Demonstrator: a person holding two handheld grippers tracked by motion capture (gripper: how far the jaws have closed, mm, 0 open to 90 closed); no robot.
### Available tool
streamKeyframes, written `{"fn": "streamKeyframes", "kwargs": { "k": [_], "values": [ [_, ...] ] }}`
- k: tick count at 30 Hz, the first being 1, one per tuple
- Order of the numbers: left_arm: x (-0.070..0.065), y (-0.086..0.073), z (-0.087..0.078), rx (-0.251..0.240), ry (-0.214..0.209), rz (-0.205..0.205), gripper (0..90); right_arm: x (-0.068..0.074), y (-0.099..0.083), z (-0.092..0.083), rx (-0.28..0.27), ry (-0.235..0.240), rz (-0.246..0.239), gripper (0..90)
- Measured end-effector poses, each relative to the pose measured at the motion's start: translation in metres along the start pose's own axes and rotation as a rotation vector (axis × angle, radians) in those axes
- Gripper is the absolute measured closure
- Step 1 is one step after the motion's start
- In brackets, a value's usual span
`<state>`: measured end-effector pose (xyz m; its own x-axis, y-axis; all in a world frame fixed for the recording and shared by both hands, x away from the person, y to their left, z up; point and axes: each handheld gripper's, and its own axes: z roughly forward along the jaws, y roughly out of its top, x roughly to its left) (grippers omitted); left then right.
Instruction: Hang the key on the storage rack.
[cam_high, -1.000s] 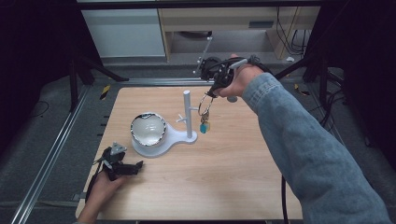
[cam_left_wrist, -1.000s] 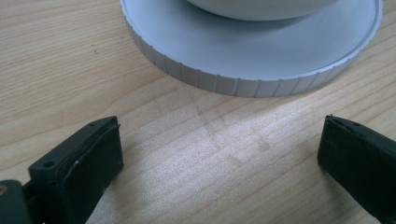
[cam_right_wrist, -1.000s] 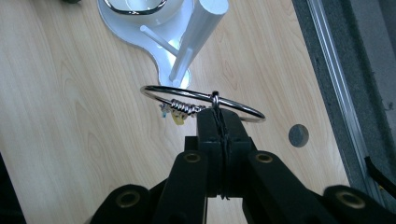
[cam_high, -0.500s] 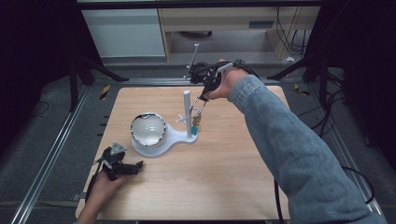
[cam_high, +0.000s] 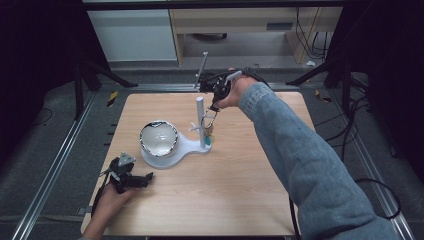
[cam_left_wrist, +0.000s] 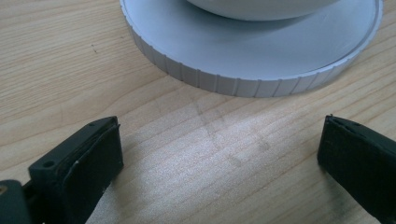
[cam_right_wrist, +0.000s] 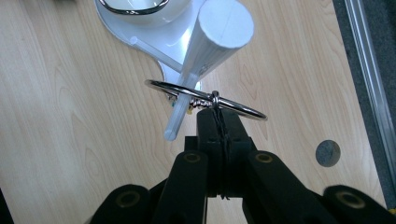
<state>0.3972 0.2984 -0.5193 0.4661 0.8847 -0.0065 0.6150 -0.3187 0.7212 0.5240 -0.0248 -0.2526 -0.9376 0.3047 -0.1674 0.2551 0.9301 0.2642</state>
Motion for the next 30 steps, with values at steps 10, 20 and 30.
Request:
{"fn": "streamKeyframes", "kwargs": {
  "k": [10, 20, 30],
  "values": [
    [0.0, 0.0, 0.0, 0.0, 0.0, 0.0, 0.0, -0.005, 0.0, 0.009, 0.02, 0.018, 0.009, 89.0],
    [0.0, 0.0, 0.0, 0.0, 0.001, 0.0, 0.0, -0.01, 0.0, 0.017, 0.02, 0.035, 0.021, 88.9],
    [0.0, 0.0, 0.0, 0.0, 0.001, 0.0, 0.0, -0.012, 0.001, 0.025, 0.02, 0.053, 0.033, 88.8]
  ]
}}
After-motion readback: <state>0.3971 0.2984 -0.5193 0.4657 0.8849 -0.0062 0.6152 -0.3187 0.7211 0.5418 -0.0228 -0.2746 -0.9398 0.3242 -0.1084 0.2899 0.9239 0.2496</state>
